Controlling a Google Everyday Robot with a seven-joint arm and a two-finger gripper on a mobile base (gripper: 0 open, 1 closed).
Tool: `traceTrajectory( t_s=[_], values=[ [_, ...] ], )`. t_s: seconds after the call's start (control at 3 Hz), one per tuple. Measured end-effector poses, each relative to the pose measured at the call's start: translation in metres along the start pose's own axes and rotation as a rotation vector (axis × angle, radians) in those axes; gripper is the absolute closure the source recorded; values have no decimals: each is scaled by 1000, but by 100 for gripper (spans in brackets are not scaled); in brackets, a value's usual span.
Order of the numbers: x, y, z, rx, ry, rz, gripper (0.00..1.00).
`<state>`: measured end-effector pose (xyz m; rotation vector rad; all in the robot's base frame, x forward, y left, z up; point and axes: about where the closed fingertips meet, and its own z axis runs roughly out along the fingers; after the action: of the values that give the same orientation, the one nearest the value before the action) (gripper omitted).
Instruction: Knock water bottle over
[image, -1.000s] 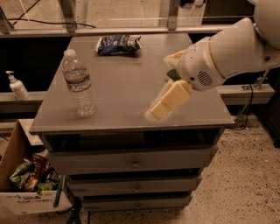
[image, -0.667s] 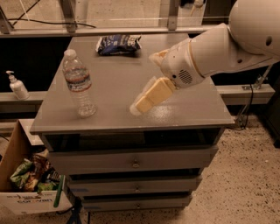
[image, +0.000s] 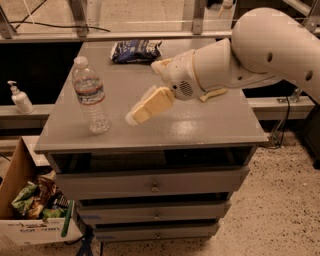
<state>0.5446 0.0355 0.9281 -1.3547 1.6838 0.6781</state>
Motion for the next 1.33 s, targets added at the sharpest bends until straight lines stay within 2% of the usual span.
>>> traceTrajectory(
  t_s=[0.67,1.0,1.33],
  values=[
    [-17,-21,36,11,-129,62,0],
    [-46,-39,80,29,-241,138,0],
    [-50,-41,86,31,-253,147,0]
  ],
)
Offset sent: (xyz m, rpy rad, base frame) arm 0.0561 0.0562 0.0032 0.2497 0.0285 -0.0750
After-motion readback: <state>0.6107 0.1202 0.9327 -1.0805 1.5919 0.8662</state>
